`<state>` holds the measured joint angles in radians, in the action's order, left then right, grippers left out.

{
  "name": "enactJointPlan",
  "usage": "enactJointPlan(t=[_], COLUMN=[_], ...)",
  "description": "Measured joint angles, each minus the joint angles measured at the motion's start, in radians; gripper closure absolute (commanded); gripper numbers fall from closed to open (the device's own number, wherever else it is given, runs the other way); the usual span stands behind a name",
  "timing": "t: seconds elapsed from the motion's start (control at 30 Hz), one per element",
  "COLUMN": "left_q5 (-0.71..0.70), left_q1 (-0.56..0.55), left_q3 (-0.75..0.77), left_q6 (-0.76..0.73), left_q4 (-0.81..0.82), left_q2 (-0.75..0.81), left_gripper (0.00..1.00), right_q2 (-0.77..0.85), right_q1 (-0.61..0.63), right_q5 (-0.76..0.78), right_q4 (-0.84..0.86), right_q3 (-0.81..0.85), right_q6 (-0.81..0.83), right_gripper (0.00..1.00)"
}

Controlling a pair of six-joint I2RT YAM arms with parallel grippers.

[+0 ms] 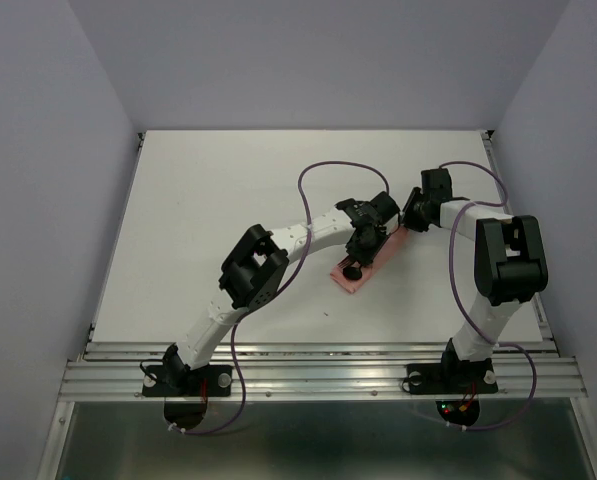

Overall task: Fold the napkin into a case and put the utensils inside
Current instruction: Stuff the spoon into the folded napkin.

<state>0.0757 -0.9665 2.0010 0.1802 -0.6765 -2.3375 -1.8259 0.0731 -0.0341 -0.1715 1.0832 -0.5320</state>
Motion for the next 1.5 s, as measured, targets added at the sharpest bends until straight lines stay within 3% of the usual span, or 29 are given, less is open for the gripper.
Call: enactJointPlan(t=[0.1, 0.3, 0.53, 1.1, 1.33, 1.5], left_q5=[0.003, 0.003, 0.003, 0.003, 0.004, 0.003], left_q1=[0.0, 0.0, 0.0, 0.0, 0.0, 0.0], left_q3=[0.0, 0.0, 0.0, 0.0, 0.0, 0.002], left_q6=[0.0, -0.005, -0.011, -0.022, -0.028, -0.035], left_q4=[0.0, 0.0, 0.0, 0.0, 0.0, 0.004], left_q2=[0.0, 0.0, 0.0, -0.003, -0.007, -0.016], left_gripper=[0.78, 0.79, 0.65, 0.68, 0.73, 0.83], right_q2=[0.0, 0.0, 0.0, 0.0, 0.0, 0.0], right_q1=[0.0, 0.0, 0.0, 0.0, 0.0, 0.0], right_q5=[0.0, 0.0, 0.0, 0.0, 0.0, 0.0], right_q4=[0.0, 0.0, 0.0, 0.0, 0.0, 0.0], right_q3=[0.0, 0.0, 0.0, 0.0, 0.0, 0.0], right_q6=[0.0, 0.0, 0.0, 0.0, 0.0, 0.0], right_gripper=[0.65, 0.65, 0.65, 0.65, 0.65, 0.65])
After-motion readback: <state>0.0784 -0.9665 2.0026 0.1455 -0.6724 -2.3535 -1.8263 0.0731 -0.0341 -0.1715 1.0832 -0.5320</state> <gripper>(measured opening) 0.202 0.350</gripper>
